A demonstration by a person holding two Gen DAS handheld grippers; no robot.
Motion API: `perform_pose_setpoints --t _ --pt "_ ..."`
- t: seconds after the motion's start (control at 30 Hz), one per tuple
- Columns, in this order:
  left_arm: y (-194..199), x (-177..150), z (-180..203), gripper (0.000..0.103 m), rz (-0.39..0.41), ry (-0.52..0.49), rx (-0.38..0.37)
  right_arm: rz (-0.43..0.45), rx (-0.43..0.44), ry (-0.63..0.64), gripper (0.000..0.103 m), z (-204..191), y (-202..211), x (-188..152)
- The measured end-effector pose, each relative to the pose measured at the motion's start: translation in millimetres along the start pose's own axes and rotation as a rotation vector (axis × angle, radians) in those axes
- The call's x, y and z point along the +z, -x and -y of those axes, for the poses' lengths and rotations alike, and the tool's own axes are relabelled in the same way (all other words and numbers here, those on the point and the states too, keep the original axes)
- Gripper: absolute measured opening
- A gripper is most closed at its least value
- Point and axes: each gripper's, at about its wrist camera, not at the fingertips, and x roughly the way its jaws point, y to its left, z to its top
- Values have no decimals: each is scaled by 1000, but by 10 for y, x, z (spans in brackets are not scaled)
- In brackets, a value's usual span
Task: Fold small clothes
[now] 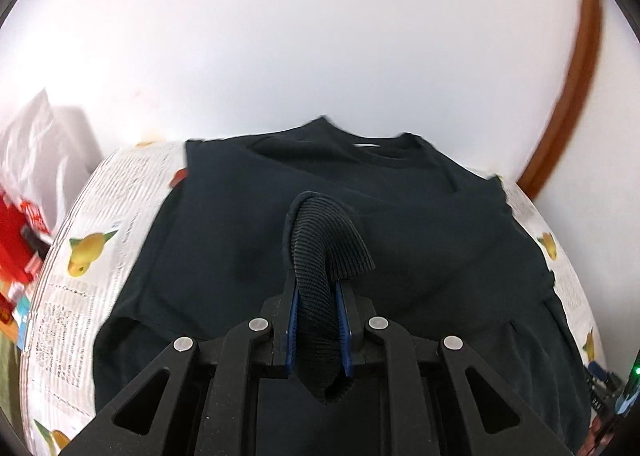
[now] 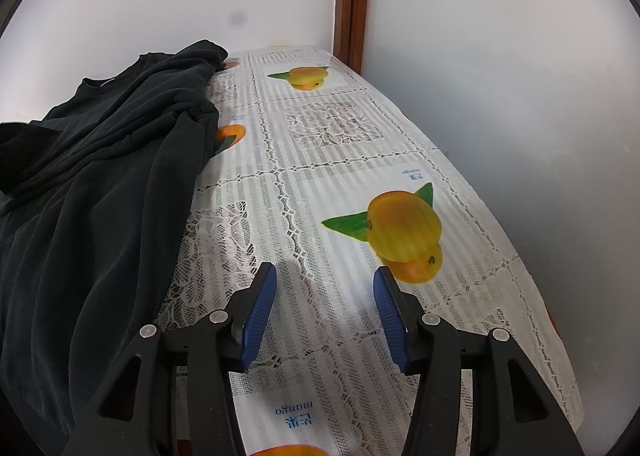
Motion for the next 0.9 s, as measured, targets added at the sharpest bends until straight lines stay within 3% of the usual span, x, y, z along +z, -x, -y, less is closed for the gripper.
perform_pose_setpoints --t 0.2,0.3,0.43,0.57,0.73,0.87,0.9 --pt "-188 28 -543 15 -47 131 -114 0 -3 -1 51 -6 -1 -5" --pt "-264 23 -721 15 -55 162 -136 0 -4 0 52 0 -3 -6" --pt "-355 1 -962 23 -96 227 -95 -1 -7 -1 53 7 -10 -3" --pt "-347 -26 -1187 22 -95 261 -33 -1 -10 -4 54 8 -12 -2" --pt "-340 -91 -1275 22 -119 254 -103 -2 -7 -8 54 13 -17 -4" --pt "-424 -89 -1212 44 -132 206 -106 -2 -5 -10 54 16 -19 -4" --pt "-449 -91 -1209 44 -136 207 -105 -2 -5 -12 55 19 -19 -5"
